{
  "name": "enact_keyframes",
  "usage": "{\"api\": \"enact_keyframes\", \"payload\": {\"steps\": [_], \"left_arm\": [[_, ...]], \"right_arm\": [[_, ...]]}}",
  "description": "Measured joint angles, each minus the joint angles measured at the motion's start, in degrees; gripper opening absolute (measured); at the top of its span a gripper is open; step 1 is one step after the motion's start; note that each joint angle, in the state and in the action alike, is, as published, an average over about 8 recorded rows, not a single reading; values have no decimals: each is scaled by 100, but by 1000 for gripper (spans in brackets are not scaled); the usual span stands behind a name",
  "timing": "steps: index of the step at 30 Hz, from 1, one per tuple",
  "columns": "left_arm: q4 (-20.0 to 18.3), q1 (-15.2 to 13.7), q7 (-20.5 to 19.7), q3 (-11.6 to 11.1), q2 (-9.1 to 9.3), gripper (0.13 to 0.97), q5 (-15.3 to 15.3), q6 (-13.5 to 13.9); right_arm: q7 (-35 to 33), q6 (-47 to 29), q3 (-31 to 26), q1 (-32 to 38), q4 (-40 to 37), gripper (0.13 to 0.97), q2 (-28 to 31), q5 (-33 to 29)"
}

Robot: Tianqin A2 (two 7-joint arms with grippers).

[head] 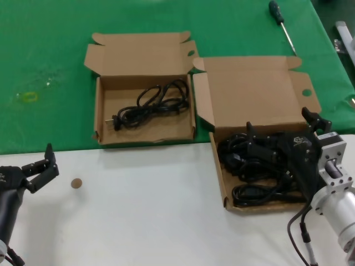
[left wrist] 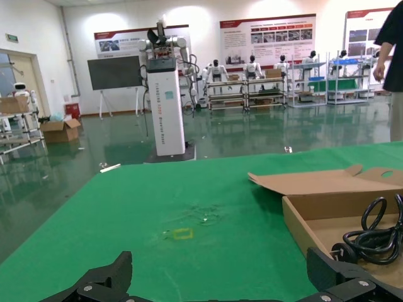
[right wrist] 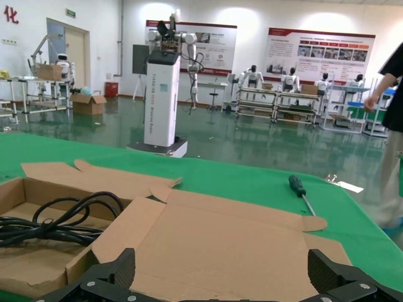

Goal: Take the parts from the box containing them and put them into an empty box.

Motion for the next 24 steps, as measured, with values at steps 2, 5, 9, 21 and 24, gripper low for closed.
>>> {"api": "enact_keyframes", "payload": {"steps": [2,5,9,21,24], "left_arm": [[0,0,0,0,0,966,0,0],[0,0,0,0,0,966,0,0],[0,0,0,0,0,966,0,0],[0,0,0,0,0,966,0,0],[0,0,0,0,0,966,0,0]], "right_arm": [[0,0,0,0,0,966,0,0],[0,0,0,0,0,966,0,0],[0,0,0,0,0,966,0,0],[0,0,0,0,0,966,0,0],[0,0,0,0,0,966,0,0]]}}
